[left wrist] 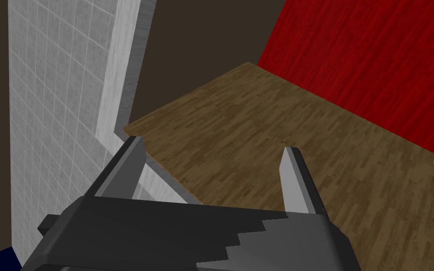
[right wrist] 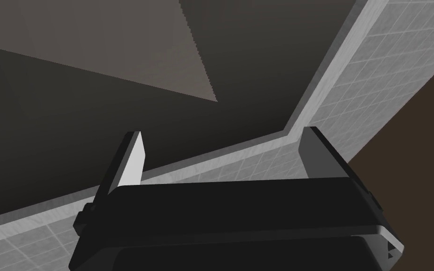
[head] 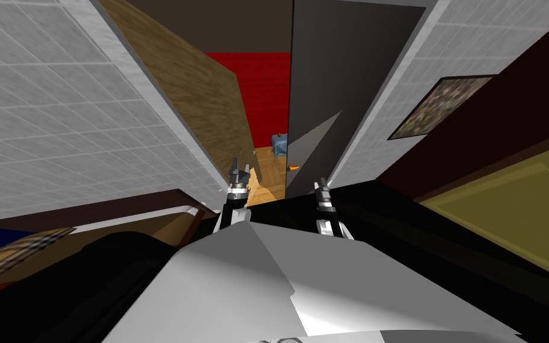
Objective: Push the door open
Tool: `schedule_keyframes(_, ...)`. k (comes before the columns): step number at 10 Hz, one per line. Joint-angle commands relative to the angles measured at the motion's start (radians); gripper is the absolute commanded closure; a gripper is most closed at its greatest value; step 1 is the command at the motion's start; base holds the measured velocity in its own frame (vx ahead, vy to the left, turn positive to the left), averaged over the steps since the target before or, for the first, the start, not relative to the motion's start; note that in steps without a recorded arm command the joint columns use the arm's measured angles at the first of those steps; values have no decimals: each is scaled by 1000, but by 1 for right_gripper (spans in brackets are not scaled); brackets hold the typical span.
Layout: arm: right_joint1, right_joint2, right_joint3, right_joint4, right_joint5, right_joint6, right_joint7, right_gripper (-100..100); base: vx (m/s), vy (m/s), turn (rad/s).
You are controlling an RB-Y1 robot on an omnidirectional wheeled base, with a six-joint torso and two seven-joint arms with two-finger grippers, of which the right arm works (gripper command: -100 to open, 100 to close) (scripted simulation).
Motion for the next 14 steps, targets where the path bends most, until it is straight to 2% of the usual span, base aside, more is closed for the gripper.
schedule_keyframes(1, -11, 1, 3, 47, 1, -5, 2, -100, 103, -24, 68)
schedule_keyframes(3, -30, 5, 5, 105, 3, -11, 6, -100, 92, -40, 60)
schedule_keyframes(4, -30, 5, 5, 107, 3, -11, 6, -100, 64, -23, 22)
schedule_keyframes(8, -68, 14, 11, 219, 7, -21, 14, -100, 77, -31, 57)
schedule_keyframes(9, -68, 14, 11, 225, 7, -21, 14, -100, 60, -24, 29)
schedule_keyframes(14, -112, 31, 17, 363, 11, -34, 23, -100, 79, -33, 54)
